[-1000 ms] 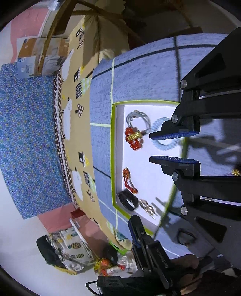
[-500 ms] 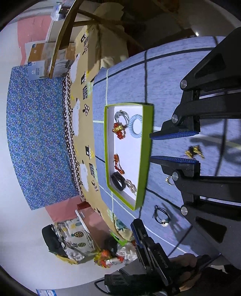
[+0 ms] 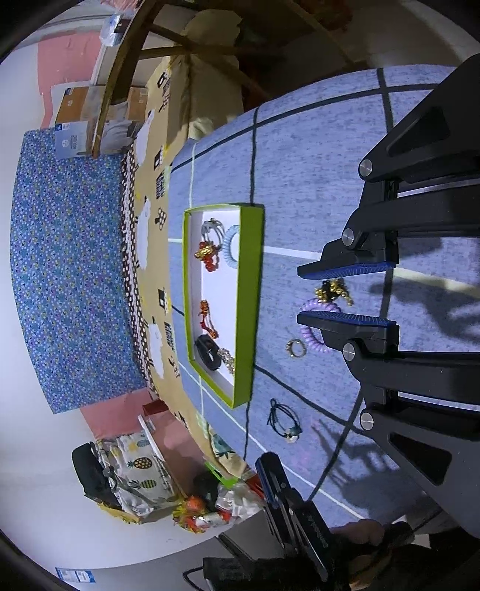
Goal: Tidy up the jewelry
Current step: 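Move both grippers back toward the loose jewelry beside the box, then grasp the gold ring with the left gripper while the right gripper grasps the gold charm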
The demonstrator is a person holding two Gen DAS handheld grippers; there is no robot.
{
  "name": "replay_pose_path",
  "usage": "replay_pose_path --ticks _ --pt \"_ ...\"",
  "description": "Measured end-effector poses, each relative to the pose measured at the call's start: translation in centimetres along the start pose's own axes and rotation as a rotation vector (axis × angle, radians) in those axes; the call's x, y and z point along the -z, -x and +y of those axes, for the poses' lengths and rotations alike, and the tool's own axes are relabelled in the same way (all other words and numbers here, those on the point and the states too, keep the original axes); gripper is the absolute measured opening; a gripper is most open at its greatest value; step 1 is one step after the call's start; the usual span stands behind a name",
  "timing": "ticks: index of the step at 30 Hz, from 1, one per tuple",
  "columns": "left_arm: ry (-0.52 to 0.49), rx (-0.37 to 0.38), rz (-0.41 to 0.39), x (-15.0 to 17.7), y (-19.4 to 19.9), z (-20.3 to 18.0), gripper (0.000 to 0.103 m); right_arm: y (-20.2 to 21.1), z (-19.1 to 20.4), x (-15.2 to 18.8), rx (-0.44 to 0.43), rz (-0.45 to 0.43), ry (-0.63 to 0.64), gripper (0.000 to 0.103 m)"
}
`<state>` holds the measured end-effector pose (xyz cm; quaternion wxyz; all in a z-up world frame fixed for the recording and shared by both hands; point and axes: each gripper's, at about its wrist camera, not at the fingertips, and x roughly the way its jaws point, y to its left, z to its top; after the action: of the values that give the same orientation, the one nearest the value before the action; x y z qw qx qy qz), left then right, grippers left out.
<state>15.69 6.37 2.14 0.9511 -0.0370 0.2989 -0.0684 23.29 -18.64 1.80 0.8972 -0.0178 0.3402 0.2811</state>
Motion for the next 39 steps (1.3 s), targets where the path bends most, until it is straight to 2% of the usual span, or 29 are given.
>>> replay_pose_path --ticks 4,6,14,17,31,39 --pt "0.002 -0.003 0.001 0.4 0.3 0.0 0.019 -0.5 -0.1 0.5 -0.003 0.015 0.002 0.018" --pt "0.005 -0.002 0.001 0.5 0.3 0.1 0.025 -0.8 -0.3 0.6 -0.006 0.024 0.001 0.018" --pt "0.000 0.004 0.016 0.6 -0.1 0.0 0.027 -2.2 -0.3 1.2 -0.014 0.072 0.016 0.019" --pt "-0.006 0.005 0.025 0.6 -0.5 -0.2 0.027 -2.7 -0.3 1.4 -0.017 0.084 0.018 0.037" --pt "0.014 -0.010 0.040 0.4 -1.3 0.7 0.029 -5.0 -0.6 1.7 -0.006 0.151 0.038 0.037" --pt "0.022 0.009 0.066 0.5 -2.2 1.0 0.029 -5.9 -0.4 1.7 -0.004 0.178 0.055 0.037"
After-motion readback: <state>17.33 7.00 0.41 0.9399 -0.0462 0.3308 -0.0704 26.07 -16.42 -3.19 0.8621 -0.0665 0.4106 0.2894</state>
